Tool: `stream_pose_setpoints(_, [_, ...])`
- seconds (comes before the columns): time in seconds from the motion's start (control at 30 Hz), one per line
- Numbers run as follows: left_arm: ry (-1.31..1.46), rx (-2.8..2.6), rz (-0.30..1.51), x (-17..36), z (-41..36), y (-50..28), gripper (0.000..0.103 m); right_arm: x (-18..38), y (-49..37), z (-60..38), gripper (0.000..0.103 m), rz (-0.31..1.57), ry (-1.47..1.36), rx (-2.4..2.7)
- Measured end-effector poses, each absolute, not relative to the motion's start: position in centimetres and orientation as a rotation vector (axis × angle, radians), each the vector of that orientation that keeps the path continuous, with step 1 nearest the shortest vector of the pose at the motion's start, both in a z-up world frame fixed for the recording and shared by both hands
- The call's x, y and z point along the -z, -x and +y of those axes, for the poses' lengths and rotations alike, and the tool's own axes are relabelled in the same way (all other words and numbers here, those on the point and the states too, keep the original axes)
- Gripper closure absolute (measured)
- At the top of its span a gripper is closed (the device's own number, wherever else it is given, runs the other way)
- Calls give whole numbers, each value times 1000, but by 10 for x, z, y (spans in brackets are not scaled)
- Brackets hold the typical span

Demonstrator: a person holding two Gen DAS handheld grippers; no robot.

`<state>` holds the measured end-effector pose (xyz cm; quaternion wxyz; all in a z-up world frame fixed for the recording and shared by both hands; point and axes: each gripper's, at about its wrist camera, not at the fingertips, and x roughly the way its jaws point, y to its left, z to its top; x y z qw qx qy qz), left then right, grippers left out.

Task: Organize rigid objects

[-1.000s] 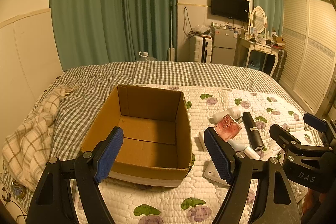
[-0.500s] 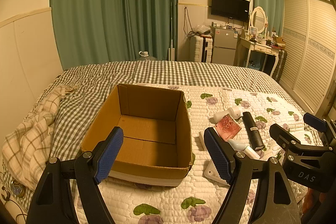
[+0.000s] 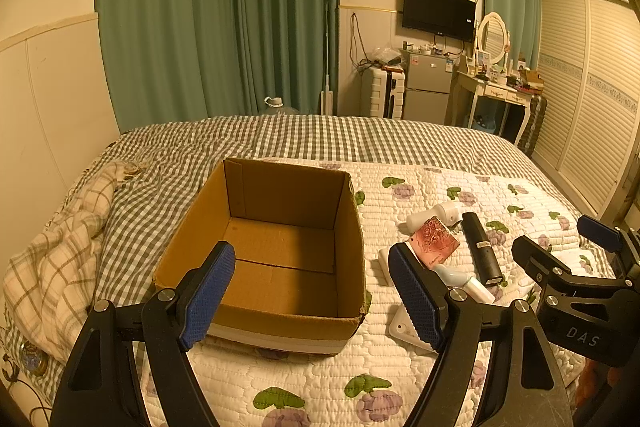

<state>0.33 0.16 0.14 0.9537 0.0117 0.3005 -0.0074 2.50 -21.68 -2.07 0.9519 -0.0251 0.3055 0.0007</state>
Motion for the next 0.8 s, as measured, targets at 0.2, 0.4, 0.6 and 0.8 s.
stream_pose_setpoints(0.2, [-30, 24, 606, 0, 0, -2, 21, 20, -26, -217, 0, 622, 51, -1])
stream_pose_setpoints(0.4, [-37, 28, 595, -1, -1, 3, 21, 23, -22, -218, 0, 620, 50, 3])
stream_pose_setpoints(0.6, [-67, 16, 581, -11, 1, 5, 21, 22, -19, -223, 0, 617, 42, 9])
stream_pose_setpoints(0.8, [-101, -35, 601, -20, 18, -4, 21, 14, -22, -241, 0, 619, 30, 44])
